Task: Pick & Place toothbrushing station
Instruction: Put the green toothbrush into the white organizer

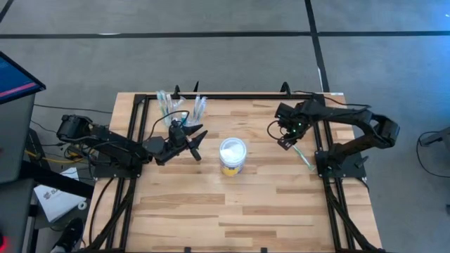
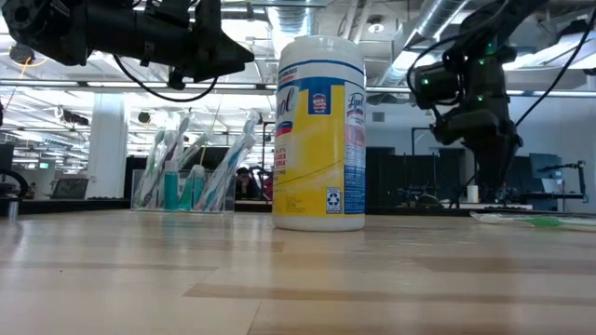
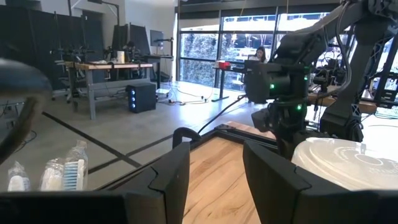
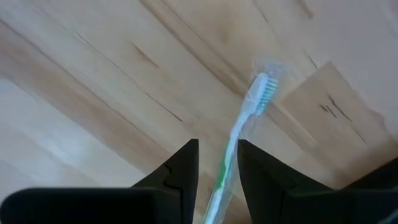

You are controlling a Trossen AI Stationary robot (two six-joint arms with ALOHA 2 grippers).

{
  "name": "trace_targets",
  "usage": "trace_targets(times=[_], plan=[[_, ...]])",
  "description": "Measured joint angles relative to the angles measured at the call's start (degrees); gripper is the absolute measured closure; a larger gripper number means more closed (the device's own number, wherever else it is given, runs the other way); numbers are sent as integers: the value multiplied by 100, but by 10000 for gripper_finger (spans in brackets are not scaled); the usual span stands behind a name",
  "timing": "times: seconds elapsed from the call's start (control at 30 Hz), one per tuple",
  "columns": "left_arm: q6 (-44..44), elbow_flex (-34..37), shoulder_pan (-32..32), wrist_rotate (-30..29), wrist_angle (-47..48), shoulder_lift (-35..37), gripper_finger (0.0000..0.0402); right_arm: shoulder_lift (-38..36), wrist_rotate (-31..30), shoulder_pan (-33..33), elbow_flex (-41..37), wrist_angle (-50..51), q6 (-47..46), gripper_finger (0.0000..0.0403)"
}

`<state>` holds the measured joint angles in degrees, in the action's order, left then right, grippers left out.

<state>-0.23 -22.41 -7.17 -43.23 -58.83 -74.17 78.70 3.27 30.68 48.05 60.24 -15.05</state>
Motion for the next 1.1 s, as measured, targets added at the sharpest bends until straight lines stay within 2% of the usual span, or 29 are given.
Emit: trace_targets(times=[0.43,0.67,1.1], plan=[[0,0,0,1,7,0,259,0,-227,152,-585,-422,-43,301],[0,0,1,1,9,0,259,1,-181,181,-911,-989,-51,301],[0,0,1,1,9,0,259,2,-363,212,-920,-970,-59,283]])
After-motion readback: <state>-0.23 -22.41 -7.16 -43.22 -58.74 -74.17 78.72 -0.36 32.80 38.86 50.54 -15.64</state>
